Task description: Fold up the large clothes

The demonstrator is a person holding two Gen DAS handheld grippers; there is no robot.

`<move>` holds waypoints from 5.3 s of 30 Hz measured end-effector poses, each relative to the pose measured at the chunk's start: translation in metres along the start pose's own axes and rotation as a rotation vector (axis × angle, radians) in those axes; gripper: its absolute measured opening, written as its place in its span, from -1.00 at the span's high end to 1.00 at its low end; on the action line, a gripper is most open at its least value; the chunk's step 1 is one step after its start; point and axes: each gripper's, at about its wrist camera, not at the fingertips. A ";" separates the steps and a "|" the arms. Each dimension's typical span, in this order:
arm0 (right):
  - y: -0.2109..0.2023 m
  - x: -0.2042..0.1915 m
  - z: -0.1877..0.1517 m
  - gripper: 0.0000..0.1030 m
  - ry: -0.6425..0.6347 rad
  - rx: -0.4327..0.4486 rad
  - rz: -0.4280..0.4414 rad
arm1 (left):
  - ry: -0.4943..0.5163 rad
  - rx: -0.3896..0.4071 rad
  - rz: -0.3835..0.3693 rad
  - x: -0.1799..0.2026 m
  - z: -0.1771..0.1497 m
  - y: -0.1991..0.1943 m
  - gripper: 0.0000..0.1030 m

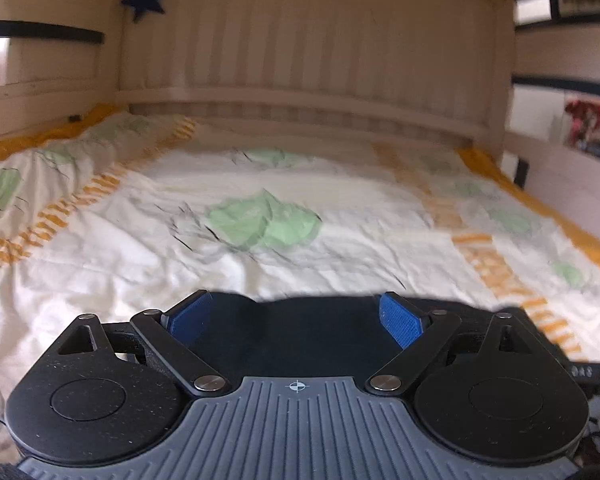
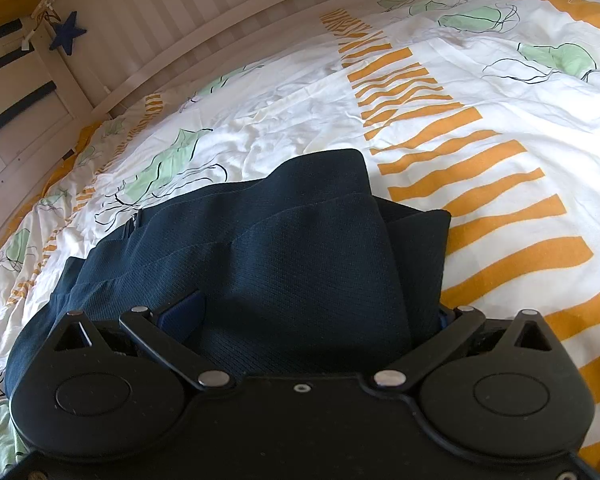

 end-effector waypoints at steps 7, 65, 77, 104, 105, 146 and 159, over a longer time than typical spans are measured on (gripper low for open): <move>-0.001 0.000 0.000 -1.00 0.001 0.001 0.000 | 0.011 -0.116 -0.075 0.039 -0.018 0.027 0.07; -0.072 -0.061 0.047 0.47 0.181 -0.081 0.340 | 0.074 -0.266 -0.141 0.033 -0.068 0.033 0.47; -0.028 -0.152 0.058 0.47 0.040 -0.183 0.481 | -0.071 -0.216 -0.096 -0.017 -0.050 0.002 0.47; 0.102 -0.273 -0.029 -0.33 -0.155 -0.432 0.670 | -0.330 -0.058 0.254 -0.137 -0.035 -0.081 0.45; 0.095 -0.271 -0.025 -0.46 -0.142 -0.426 0.691 | -0.319 -0.041 0.254 -0.134 -0.033 -0.084 0.41; 0.174 -0.191 0.054 -0.98 -0.209 -0.375 0.164 | -0.165 -0.168 -0.010 -0.086 -0.056 0.011 -0.68; 0.155 -0.172 0.078 -0.99 -0.018 -0.407 0.294 | -0.164 -0.169 -0.006 -0.085 -0.057 0.011 -0.70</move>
Point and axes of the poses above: each gripper's, at about its wrist camera, not at the fingertips, and y roughly the way its jaws point, x to its right, z to its top, and after that the axes turned 2 degrees about z, right-handed
